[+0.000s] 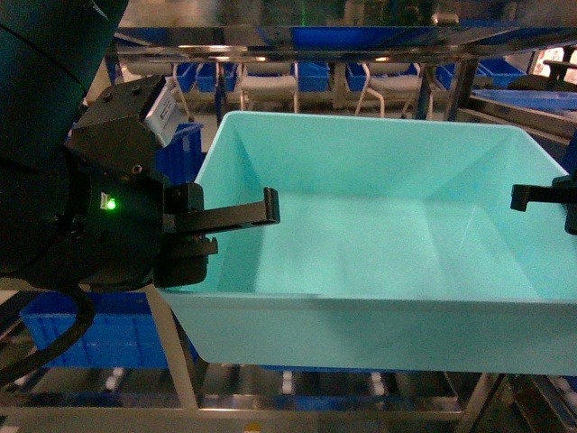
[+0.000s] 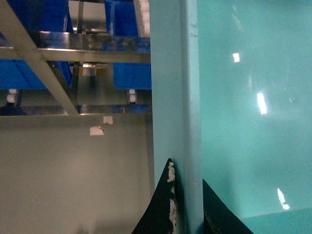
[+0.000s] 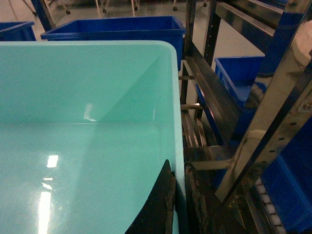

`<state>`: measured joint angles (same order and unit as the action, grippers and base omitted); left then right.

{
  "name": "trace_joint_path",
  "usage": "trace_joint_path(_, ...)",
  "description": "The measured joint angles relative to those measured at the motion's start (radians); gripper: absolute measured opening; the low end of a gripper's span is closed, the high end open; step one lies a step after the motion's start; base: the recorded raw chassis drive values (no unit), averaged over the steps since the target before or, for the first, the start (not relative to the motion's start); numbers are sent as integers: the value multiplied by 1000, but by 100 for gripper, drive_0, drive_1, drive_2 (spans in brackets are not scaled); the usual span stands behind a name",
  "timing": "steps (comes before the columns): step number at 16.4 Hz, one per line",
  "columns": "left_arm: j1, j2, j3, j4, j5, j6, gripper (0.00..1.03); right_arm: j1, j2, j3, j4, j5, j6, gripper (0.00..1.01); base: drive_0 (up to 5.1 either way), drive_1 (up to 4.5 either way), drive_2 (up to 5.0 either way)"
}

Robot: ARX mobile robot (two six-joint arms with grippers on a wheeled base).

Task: Organize blue bins on left shelf correctly

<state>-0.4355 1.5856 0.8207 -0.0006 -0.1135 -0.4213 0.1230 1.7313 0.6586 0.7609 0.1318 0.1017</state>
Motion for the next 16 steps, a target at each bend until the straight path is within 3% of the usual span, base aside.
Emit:
trace_joint_path(2,1,0,0,1,2,0,2,0,0,0,-2,-1,1,2,347,149,-481)
trace_joint_path(6,0,0,0,7,2,0,2,-6,-1,2,5,-3,2,2,17,17,17)
trace_joint_path(12,1,0,0,3,2,0,2,-5,-1,0,4,-3,2,2,8,425,-410)
trace_joint_path(16,1,1,0,3,5,0,2,-5,0,1,3,-6,2,2,0,0,0)
